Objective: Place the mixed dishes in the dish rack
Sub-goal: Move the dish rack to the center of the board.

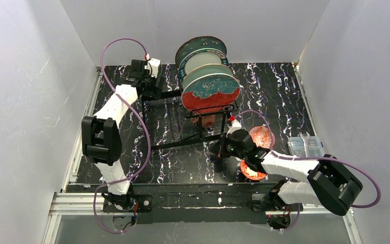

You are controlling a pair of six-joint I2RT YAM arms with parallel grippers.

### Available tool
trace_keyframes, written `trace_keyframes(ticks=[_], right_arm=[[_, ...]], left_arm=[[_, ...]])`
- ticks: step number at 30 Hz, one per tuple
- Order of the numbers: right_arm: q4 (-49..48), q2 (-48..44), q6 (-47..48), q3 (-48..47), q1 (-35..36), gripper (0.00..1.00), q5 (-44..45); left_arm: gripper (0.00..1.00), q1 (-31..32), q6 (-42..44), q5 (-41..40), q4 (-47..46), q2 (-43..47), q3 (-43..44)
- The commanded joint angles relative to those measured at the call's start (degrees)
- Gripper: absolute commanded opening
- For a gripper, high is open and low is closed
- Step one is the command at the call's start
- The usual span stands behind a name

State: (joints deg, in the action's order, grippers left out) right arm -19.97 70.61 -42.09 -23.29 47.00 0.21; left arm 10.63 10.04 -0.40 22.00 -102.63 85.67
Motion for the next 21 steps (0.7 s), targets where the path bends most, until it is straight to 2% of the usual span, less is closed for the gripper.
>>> trace_keyframes(ticks=[1,13,21], right_arm=[[-3.15,-3.15,-1.81,1.99,0.62,0.01,1.95],[0.19,-9.14,-3.53,4.66,0.83,0.01,7.39],[0.01,-6.91,-2.85,3.77,0.81,0.01,6.71]], left_arm=[[0.81,0.09,4.99,4.88,-3.46,-3.79,4.07],[0.81,0.09,11.28,10.83,-2.24,-14.08,12.89],[0.75,0.09,12.85,17.49,2.24,-19.76,17.98]])
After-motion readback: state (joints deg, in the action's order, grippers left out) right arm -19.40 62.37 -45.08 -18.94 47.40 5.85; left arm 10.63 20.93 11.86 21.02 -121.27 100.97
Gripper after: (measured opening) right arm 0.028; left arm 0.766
